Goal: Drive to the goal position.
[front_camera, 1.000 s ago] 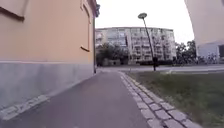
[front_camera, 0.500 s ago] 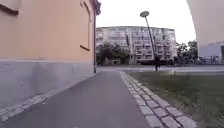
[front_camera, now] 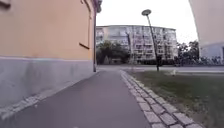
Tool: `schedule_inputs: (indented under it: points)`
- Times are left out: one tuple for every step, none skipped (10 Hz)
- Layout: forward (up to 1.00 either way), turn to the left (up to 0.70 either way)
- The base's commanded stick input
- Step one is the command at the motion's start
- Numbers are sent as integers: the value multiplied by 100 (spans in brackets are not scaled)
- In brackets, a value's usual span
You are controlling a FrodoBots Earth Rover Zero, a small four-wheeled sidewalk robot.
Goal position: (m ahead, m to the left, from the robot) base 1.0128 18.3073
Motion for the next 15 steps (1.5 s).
schedule_inputs:
  points:
    - [45, 0]
    - [45, 0]
    - [45, 0]
    - [45, 0]
    - [45, 0]
    - [45, 0]
    - [45, 0]
    - [45, 0]
    - [45, 0]
    - [45, 0]
    - [45, 0]
    - [45, 0]
    - [45, 0]
    - [45, 0]
    - [45, 0]
